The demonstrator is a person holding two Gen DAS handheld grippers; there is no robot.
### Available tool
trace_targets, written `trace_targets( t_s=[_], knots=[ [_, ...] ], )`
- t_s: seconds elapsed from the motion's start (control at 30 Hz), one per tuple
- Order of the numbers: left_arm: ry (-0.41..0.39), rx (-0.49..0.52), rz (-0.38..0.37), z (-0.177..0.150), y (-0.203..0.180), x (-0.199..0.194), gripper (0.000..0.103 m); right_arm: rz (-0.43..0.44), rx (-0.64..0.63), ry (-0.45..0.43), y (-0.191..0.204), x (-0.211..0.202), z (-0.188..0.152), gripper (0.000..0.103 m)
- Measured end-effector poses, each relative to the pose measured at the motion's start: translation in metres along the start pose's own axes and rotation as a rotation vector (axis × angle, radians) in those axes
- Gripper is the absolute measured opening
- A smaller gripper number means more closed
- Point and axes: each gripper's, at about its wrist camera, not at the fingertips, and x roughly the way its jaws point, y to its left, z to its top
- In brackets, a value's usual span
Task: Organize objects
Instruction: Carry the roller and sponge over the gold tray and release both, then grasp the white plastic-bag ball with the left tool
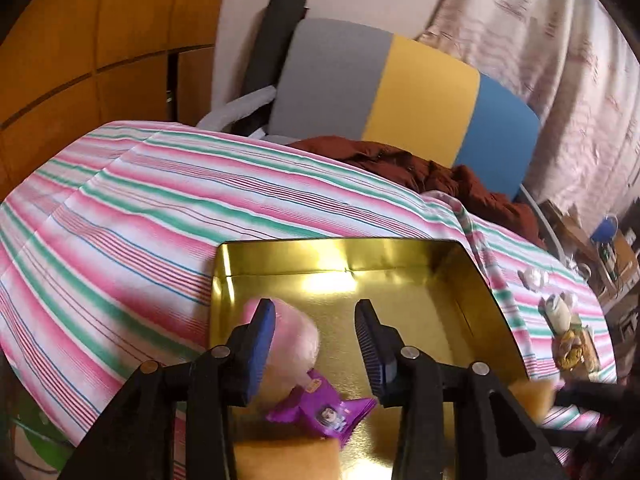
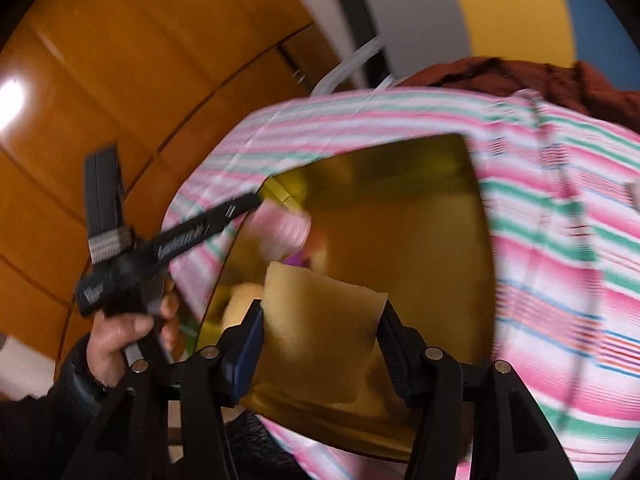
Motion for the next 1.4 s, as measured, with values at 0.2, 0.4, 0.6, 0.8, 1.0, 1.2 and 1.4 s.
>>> trace_targets(
  t_s=[0.2,0.4,0.6,0.8,1.0,1.2,1.4],
  knots=[
    [-0.027,-0.026,0.010,-0.008,0.014,-0.014,0.047,0.014,-0.042,0.077,0.030,0.033,-0.010,0.081],
    [-0.021,-0.030,0.017,-0.022,0.014,-0.030,0.049,-0.003,-0.026,0.049,0.032,0.024,-0.010,0.087],
    [-0.029,-0.007,0.034,-0.029,0.003,-0.042,0.050,-0.119,-0.033,-0.011,0.027,0.006,-0.012,0.092],
    [-0.044,0.036,0.039,-0.032,-0.013,-0.052,0.055,-0.278,-0.069,-0.098,0.021,-0.017,-0.013,0.099],
    [-0.038,0.079,0.042,-0.038,-0.028,-0.055,0.056,-0.387,-0.073,-0.178,0.014,-0.038,-0.011,0.103],
    [-0.020,0.112,0.056,-0.044,-0.042,-0.053,0.056,-0.477,-0.102,-0.207,0.009,-0.041,-0.011,0.103],
    [0.002,0.145,0.026,-0.049,-0.053,-0.050,0.056,-0.537,-0.089,-0.226,-0.007,-0.053,-0.014,0.103]
  ],
)
